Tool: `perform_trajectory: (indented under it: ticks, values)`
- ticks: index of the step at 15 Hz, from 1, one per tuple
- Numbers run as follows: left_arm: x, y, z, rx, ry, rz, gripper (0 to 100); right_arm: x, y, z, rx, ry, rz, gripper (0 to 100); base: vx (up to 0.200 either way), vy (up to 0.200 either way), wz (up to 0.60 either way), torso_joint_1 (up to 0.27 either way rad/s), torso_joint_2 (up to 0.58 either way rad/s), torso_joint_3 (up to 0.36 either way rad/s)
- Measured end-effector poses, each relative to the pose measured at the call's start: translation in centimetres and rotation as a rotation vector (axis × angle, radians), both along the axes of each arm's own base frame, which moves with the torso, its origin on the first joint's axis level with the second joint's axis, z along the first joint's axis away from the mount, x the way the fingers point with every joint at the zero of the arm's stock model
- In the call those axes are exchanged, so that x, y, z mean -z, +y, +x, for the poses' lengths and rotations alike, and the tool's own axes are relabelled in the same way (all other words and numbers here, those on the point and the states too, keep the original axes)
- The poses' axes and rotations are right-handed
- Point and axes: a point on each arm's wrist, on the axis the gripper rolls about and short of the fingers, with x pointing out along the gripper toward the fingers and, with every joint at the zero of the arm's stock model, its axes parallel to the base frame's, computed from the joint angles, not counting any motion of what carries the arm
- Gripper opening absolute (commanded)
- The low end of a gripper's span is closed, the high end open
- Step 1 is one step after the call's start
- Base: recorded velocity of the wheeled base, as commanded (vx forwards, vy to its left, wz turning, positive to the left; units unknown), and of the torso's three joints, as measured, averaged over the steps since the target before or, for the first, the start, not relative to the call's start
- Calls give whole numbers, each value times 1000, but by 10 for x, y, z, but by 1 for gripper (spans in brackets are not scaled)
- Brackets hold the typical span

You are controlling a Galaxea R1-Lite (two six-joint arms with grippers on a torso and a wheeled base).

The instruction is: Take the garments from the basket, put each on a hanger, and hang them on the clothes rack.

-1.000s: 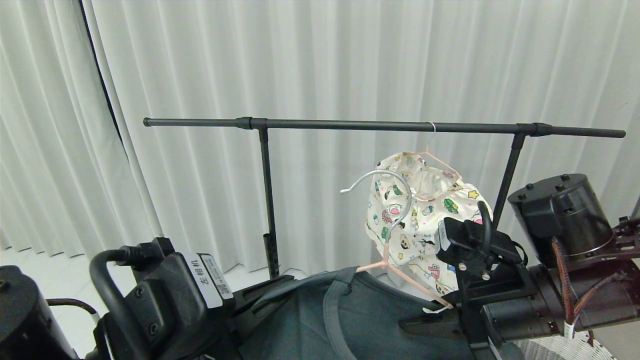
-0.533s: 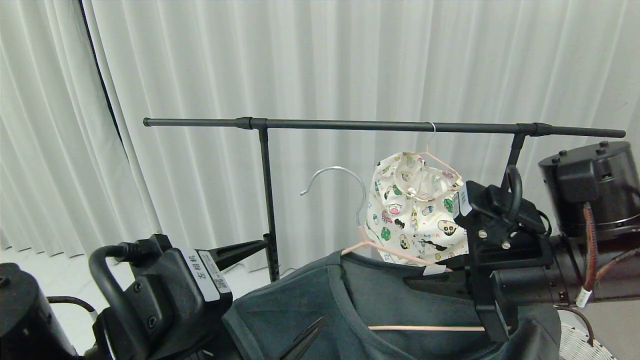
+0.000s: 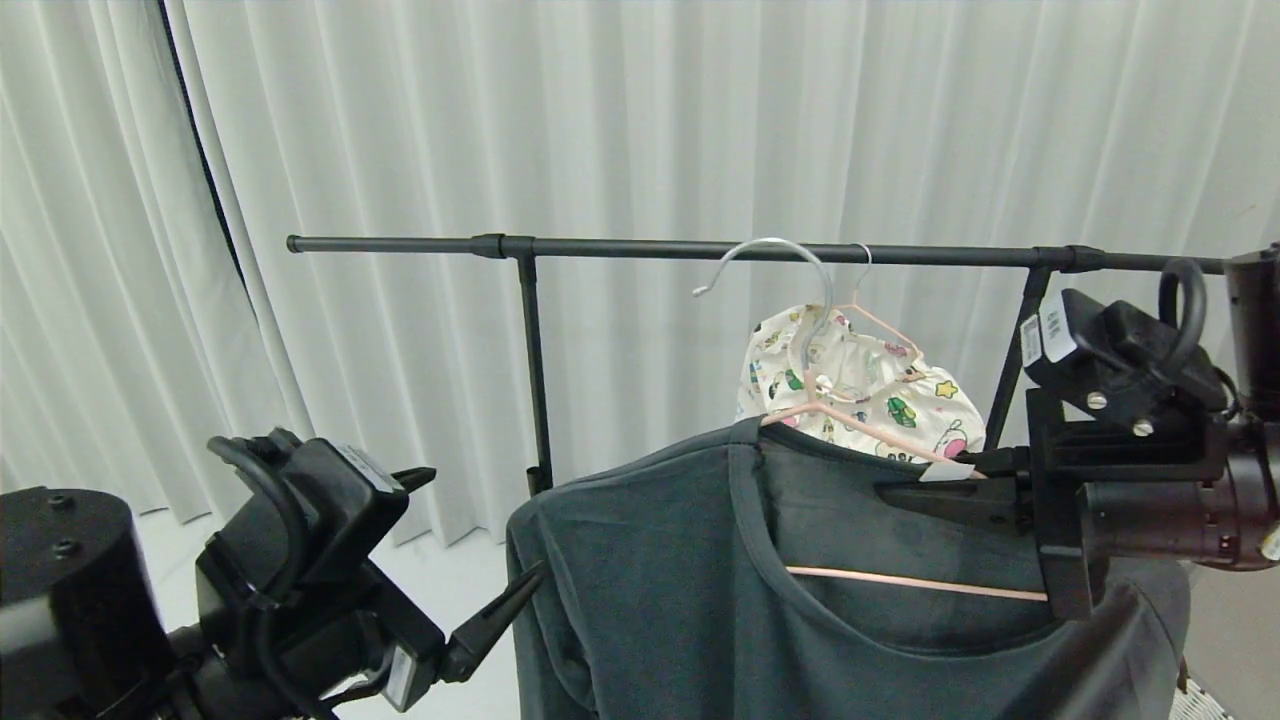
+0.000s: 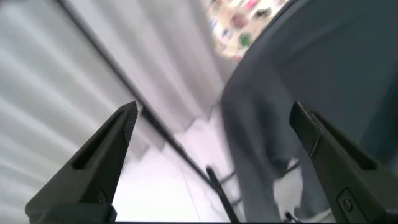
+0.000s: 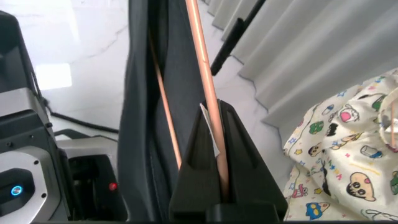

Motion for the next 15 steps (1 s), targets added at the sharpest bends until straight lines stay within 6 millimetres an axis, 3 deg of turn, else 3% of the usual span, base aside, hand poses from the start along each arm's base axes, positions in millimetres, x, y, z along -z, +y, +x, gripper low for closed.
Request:
perform_trajectory:
  ticks: [4, 10, 11, 15]
  values:
    - [15, 14, 15, -42, 93, -9, 100, -8, -6, -8, -4, -30, 25, 0, 0, 0, 0, 0, 0, 0]
    - [31, 11, 26, 17, 183, 5, 100, -17, -12, -18, -14, -64, 52, 0, 0, 0, 0, 0, 0, 0]
    - [32, 11, 27, 14, 189, 7, 0, -18, -13, -20, -14, -67, 55, 0, 0, 0, 0, 0, 0, 0]
    - [32, 14, 30, -5, 188, 5, 0, -12, -17, -23, 0, -57, 45, 0, 0, 0, 0, 0, 0, 0]
